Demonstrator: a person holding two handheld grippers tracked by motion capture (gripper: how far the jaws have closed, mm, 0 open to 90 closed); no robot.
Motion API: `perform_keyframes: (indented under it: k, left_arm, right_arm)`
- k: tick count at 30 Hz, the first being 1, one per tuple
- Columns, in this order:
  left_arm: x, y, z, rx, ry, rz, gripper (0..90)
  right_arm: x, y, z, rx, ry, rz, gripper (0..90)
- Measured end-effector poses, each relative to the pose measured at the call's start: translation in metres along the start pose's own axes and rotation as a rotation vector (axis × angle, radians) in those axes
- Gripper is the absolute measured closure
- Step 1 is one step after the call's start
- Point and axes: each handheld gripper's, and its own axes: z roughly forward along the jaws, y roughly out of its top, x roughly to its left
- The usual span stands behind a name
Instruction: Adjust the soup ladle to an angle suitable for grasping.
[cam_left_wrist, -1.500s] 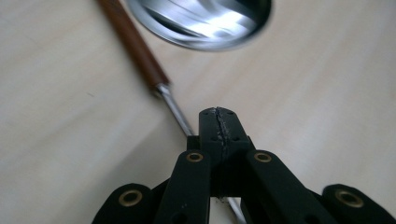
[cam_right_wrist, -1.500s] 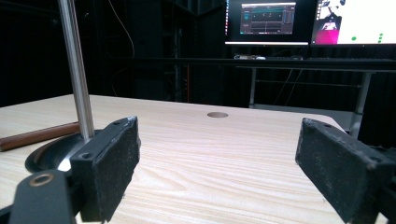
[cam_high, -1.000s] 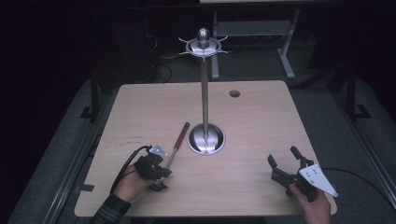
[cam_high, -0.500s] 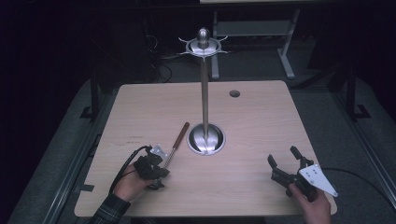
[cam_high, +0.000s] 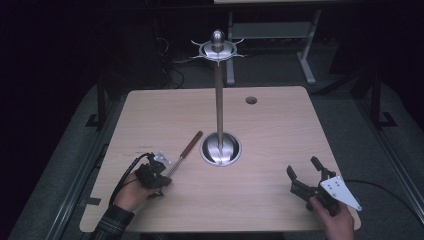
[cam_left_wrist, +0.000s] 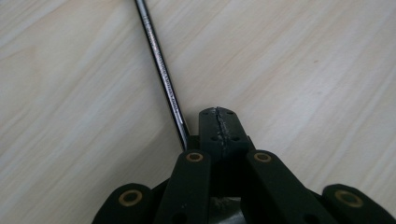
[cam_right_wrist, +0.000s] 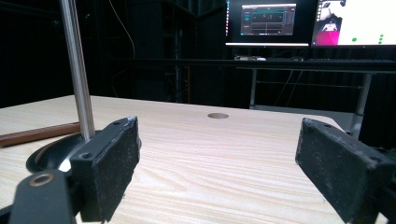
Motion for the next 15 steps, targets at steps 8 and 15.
perform_keyframes:
  k: [8, 15]
  left_arm:
    - [0.017, -0.008, -0.005, 0.019, 0.046, -0.019, 90.0]
    - [0.024, -0.012, -0.007, 0.021, 0.066, -0.037, 90.0]
  right_arm:
    - [0.0, 0.0, 0.0, 0.005, -0.001, 0.0, 13.0]
    - [0.0, 0.0, 0.0, 0.005, 0.0, 0.0, 13.0]
